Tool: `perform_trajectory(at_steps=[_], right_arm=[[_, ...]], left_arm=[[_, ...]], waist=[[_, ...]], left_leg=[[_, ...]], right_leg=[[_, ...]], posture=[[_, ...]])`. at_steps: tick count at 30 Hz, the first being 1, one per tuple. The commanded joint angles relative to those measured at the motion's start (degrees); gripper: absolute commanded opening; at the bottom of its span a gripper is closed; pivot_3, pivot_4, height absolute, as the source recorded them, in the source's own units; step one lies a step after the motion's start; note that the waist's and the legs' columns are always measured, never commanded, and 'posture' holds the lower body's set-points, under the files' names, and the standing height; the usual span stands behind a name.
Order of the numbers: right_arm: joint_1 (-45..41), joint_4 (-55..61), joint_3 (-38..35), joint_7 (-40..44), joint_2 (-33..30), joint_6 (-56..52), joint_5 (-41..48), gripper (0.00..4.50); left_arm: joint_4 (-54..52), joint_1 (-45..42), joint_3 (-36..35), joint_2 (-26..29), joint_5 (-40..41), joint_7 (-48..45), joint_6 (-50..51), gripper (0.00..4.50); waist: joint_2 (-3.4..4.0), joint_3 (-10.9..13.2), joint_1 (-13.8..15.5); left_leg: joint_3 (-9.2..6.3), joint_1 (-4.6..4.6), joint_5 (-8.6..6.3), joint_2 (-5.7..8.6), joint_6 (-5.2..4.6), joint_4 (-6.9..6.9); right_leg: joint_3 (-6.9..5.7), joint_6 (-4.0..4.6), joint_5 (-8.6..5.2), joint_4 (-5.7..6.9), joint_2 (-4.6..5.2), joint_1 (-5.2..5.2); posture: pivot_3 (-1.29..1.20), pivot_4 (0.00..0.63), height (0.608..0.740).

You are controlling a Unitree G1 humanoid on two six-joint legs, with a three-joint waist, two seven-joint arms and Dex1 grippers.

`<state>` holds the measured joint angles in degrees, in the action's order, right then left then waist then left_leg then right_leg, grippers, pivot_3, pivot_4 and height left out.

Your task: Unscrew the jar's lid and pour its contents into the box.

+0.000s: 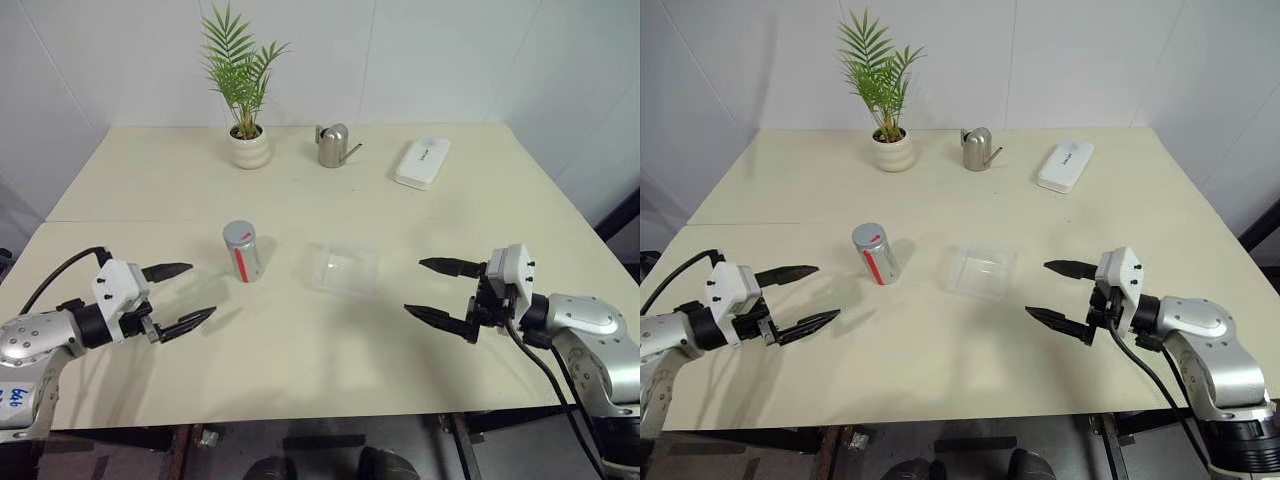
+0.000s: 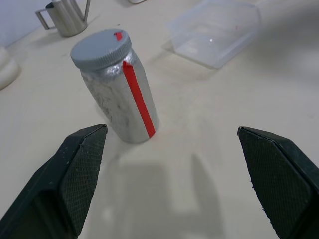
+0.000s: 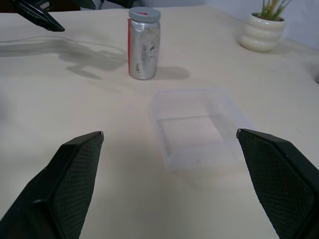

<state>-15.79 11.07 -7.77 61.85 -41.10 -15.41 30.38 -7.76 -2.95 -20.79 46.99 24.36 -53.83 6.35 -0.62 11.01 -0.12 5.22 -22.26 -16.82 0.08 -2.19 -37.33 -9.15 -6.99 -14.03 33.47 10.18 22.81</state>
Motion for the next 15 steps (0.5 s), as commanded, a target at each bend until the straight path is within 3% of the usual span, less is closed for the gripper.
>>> perform_trajectory(at_steps=[1,4,8,15], right_arm=[[-2.6,-0.9,1.0,1.4,1.1,0.8,0.8,4.50],[-3.8,-2.2,1.9,1.7,2.2,1.7,0.2,4.50],[-8.3,-0.9,2.7,0.5,5.3,-0.7,3.0,4.50],[-13.9,3.5,6.9,2.1,8.8,-3.1,5.5,4.50]], left_arm=[[-4.2,2.8,-3.2,-0.6,0.2,2.1,0.0,4.46],[-7.2,5.4,-4.0,-2.6,-0.4,6.2,1.4,4.46],[-12.5,8.2,-3.6,-9.4,-2.2,16.4,4.3,4.46],[-17.5,8.1,3.6,-22.4,-8.8,31.2,6.0,4.46]], waist=[[0.00,0.0,0.0],[0.00,0.0,0.1],[0.04,0.0,0.1],[0.03,0.0,0.4]], left_leg=[[-0.01,0.00,-0.01,-0.01,0.01,-0.01],[0.04,0.04,-0.07,-0.03,0.02,-0.01],[0.04,0.02,-0.10,-0.05,0.01,-0.03],[0.03,0.01,-0.14,-0.07,0.01,-0.11]], right_leg=[[-0.01,0.00,0.00,0.00,-0.01,0.00],[0.06,0.00,0.00,-0.02,-0.01,0.00],[0.06,0.00,0.00,-0.04,-0.04,0.00],[0.07,0.00,0.00,0.01,-0.04,-0.01]], posture=[[0.00,0.150,0.740],[0.00,0.150,0.740],[0.00,0.150,0.740],[0.00,0.150,0.740]])
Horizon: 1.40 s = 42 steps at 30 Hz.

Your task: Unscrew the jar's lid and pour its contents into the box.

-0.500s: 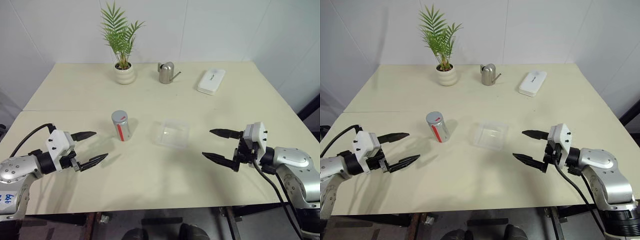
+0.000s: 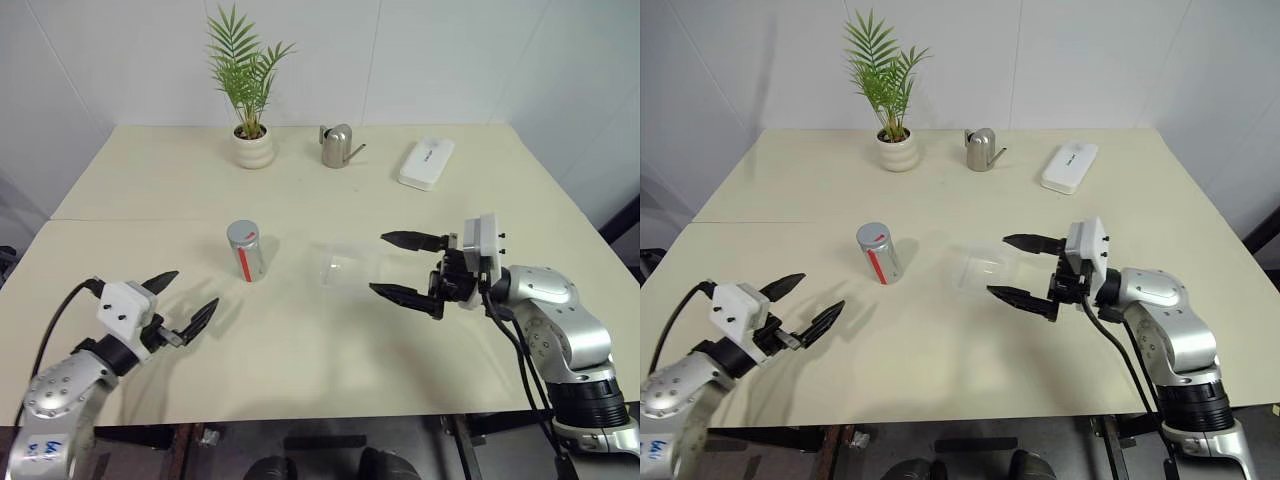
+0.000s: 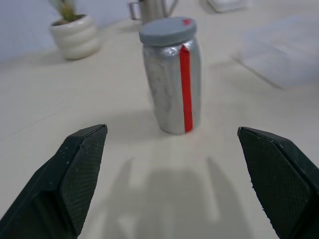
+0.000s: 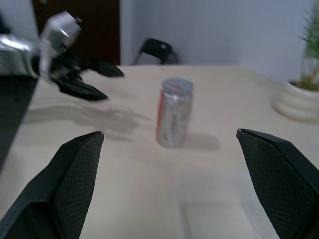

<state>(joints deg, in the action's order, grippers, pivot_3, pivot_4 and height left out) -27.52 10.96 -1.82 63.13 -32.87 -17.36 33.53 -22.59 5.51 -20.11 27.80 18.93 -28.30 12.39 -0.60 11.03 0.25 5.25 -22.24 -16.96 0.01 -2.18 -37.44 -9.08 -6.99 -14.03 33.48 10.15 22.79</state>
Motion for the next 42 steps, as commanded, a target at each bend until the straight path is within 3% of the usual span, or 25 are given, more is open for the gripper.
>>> perform_trajectory(at_steps=[1,9,20,42], right_arm=[[-2.8,4.1,1.7,1.1,0.8,-1.6,2.6,4.50],[-6.4,4.2,5.3,0.4,3.7,-2.8,2.3,4.50],[-7.1,8.5,7.7,-1.1,6.5,-7.1,4.2,4.50],[-5.5,8.2,8.3,0.7,5.8,-8.6,3.6,4.50]], left_arm=[[-2.8,-1.1,4.2,-5.1,-4.6,8.0,0.1,4.46],[0.8,-6.2,12.2,-14.3,-16.1,20.2,-3.1,4.46],[8.9,-13.2,14.4,-16.2,-18.7,22.7,-6.7,4.46],[18.9,-24.0,17.4,-19.5,-22.4,27.9,-7.6,4.46]], waist=[[0.00,0.0,0.0],[-0.05,0.0,0.6],[-0.05,0.0,1.1],[-0.05,0.0,1.1]], left_leg=[[0.01,0.00,-0.01,0.00,-0.01,0.00],[0.03,-0.07,-0.10,-0.02,-0.09,-0.19],[0.07,-0.18,-0.31,-0.17,-0.12,-0.39],[0.09,-0.25,-0.39,-0.26,-0.13,-0.57]], right_leg=[[0.01,0.00,0.00,0.00,0.00,0.00],[0.00,-0.02,0.01,0.01,-0.02,0.01],[-0.04,-0.02,0.01,-0.05,-0.15,0.06],[-0.04,-0.03,0.02,-0.05,-0.24,0.05]], posture=[[0.00,0.150,0.740],[0.00,0.150,0.740],[0.00,0.150,0.740],[0.00,0.150,0.740]])
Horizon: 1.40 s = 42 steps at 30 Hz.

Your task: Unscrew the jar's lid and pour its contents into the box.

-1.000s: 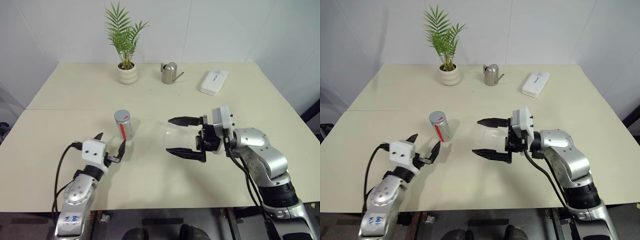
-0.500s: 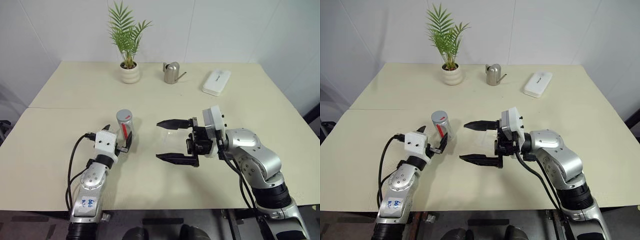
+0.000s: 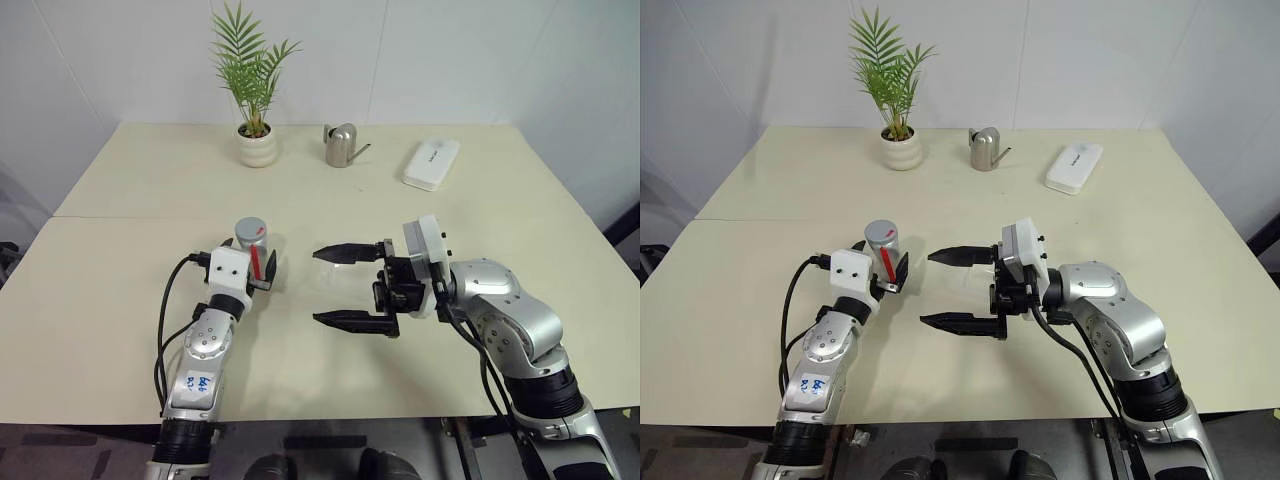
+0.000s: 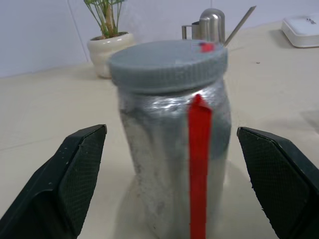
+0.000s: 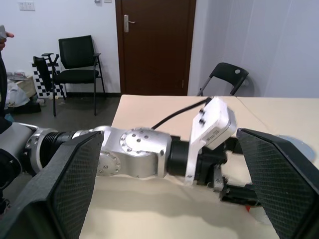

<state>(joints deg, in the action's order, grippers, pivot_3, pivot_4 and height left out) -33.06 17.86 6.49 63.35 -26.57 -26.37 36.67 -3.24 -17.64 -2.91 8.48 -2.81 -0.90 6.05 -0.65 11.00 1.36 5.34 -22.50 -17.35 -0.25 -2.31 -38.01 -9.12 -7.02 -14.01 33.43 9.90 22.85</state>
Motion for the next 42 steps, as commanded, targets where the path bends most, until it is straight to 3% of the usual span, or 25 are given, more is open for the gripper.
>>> perform_trajectory(at_steps=[1,18,21,28,34,42], right_arm=[[0.0,1.2,-0.1,0.6,-0.4,0.4,0.4,4.50],[-0.6,-0.2,0.0,1.3,-0.6,0.1,0.0,4.50],[-0.6,-0.5,0.0,1.5,-0.6,0.3,-0.2,4.50],[-0.1,-0.4,0.0,1.1,-0.1,0.7,-0.8,4.50],[2.0,0.1,-0.9,-2.3,0.0,1.4,-2.6,4.50],[-5.5,3.1,-0.5,-13.4,2.4,-9.4,-0.8,4.50]], left_arm=[[-0.3,-1.0,0.3,-0.3,-0.9,0.9,-1.2,4.46],[5.0,-5.6,0.4,-3.7,-2.9,6.2,0.2,4.46],[5.0,-5.2,0.0,-3.5,-2.7,6.5,0.0,3.85],[6.2,-5.4,-0.7,-3.2,-1.8,6.3,-2.1,1.94],[6.8,-6.5,-3.1,0.0,6.8,-4.6,-5.8,1.94],[3.3,-8.7,-4.4,19.7,23.0,-36.6,3.8,1.94]], waist=[[0.00,0.0,0.0],[0.00,0.0,0.0],[0.00,0.0,0.0],[0.00,0.0,0.0],[0.00,0.0,0.0],[0.01,0.0,-1.3]], left_leg=[[0.00,0.00,0.00,0.00,0.00,0.00],[0.01,-0.03,-0.04,-0.05,0.01,-0.05],[0.01,-0.03,-0.05,-0.07,0.01,-0.05],[0.01,-0.03,-0.05,-0.09,0.03,-0.05],[0.01,-0.05,-0.07,-0.11,0.05,-0.05],[0.16,-0.21,-0.06,-0.34,0.19,-0.10]], right_leg=[[0.00,0.00,0.00,0.00,0.00,0.00],[-0.01,0.00,0.00,-0.03,-0.06,0.00],[-0.01,0.00,0.00,-0.03,-0.06,0.00],[-0.01,0.00,0.00,-0.04,-0.08,0.00],[-0.02,0.00,0.00,-0.08,-0.09,0.01],[0.03,0.12,-0.02,0.07,-0.31,0.38]], posture=[[0.00,0.150,0.740],[0.00,0.150,0.740],[0.00,0.150,0.740],[0.00,0.150,0.740],[0.00,0.150,0.740],[0.00,0.150,0.740]])
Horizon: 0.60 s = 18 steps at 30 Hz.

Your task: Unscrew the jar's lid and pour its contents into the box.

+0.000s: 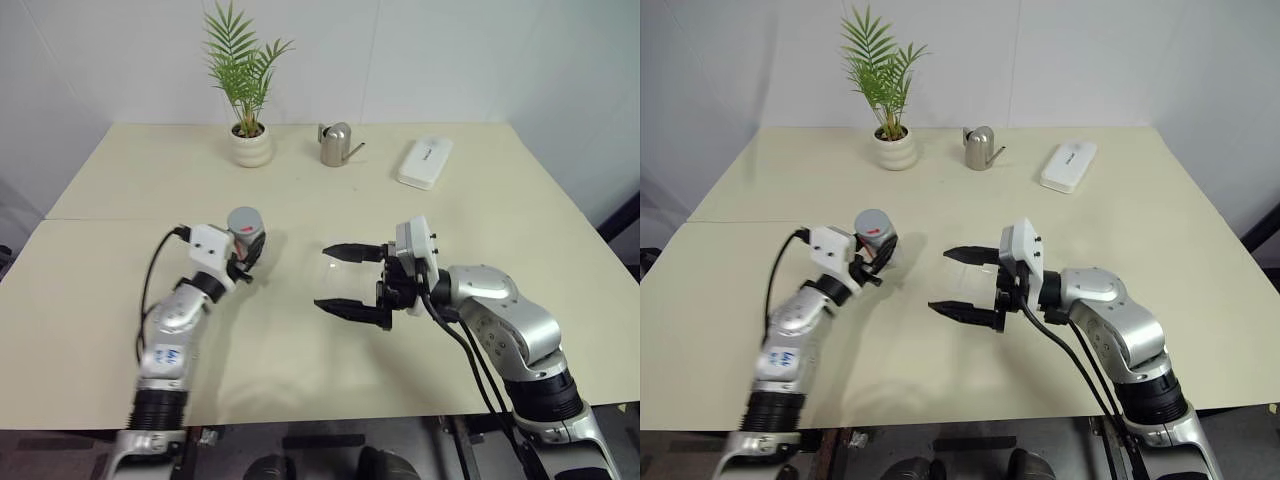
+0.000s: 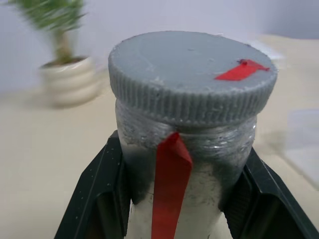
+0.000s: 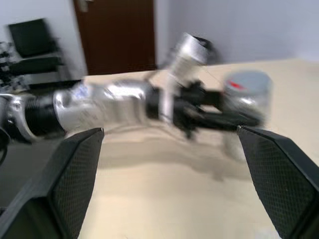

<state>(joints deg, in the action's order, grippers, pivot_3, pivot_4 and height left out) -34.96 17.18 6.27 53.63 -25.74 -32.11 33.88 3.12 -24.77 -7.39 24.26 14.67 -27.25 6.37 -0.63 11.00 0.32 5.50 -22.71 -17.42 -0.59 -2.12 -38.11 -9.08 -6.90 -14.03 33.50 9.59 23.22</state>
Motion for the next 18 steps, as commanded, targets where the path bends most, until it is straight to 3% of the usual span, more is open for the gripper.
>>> perform_trajectory(at_steps=[1,6,18], right_arm=[[-4.7,3.8,0.2,-4.9,2.4,-4.8,2.2,4.50],[-9.2,2.4,3.8,-9.0,6.3,-8.8,0.3,4.50],[-12.6,-7.4,6.7,-8.7,8.0,-2.8,-7.8,4.50]], left_arm=[[-3.6,-2.0,0.6,5.4,7.1,-13.4,4.9,1.94],[-6.1,-3.0,3.3,8.3,10.7,-22.6,8.5,1.94],[-10.0,-3.1,5.1,7.5,13.1,-27.0,12.5,1.94]], waist=[[0.00,0.0,-0.4],[0.00,0.0,-0.4],[0.00,0.0,-0.6]], left_leg=[[0.01,-0.10,0.02,-0.01,0.02,-0.01],[0.02,-0.30,0.05,-0.01,0.05,-0.08],[0.15,-0.36,0.06,-0.04,0.04,-0.13]], right_leg=[[-0.01,0.03,-0.01,0.06,-0.02,0.14],[-0.04,0.05,-0.02,0.13,-0.11,0.30],[0.00,0.04,-0.02,0.11,-0.17,0.37]], posture=[[0.00,0.150,0.740],[0.00,0.150,0.740],[0.00,0.150,0.740]])
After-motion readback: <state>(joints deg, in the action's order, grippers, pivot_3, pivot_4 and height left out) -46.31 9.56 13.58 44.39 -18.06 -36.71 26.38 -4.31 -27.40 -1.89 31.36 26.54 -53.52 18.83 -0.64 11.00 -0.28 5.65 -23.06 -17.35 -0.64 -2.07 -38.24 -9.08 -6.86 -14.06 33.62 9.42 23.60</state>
